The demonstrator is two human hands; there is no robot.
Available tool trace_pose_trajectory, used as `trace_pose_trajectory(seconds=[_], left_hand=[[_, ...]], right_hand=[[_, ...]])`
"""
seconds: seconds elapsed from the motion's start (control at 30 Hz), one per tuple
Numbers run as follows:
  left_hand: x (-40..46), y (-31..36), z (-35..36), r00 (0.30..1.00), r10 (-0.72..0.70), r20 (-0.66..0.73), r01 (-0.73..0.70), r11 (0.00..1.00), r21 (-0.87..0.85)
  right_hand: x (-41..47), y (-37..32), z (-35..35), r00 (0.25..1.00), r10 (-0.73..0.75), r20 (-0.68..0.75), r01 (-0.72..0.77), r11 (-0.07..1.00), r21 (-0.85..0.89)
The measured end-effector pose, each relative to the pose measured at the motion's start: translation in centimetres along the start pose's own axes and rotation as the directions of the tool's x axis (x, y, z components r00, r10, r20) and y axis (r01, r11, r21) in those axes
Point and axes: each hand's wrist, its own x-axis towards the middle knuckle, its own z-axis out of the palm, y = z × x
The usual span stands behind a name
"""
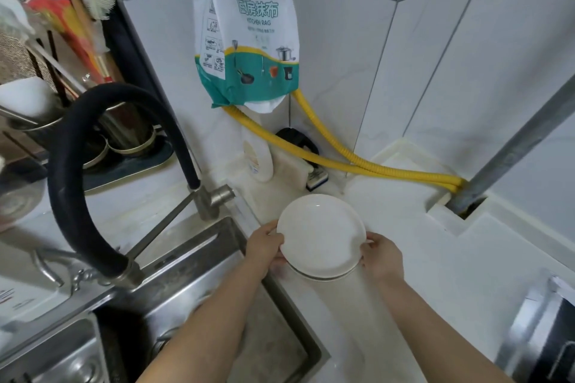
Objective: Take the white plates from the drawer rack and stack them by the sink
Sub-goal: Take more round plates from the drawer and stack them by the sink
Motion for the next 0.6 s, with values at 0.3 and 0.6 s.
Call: trace_pose_trajectory(seconds=[0.3,0.6], left_hand=[[0.5,-0.35,-0.09,1.0,0.012,0.015,-0.013,0.998,0.055],[1.01,-1.03,-0.5,0.999,0.005,0.051,-0.011,0.991,0.132]], right_hand=[[0.08,0.19,0.33,0.999,-0.025,-0.029,0.024,0.999,-0.03],[0.04,0.75,0.83,0.997,-0.046,-0.069,0.04,0.996,-0.08]])
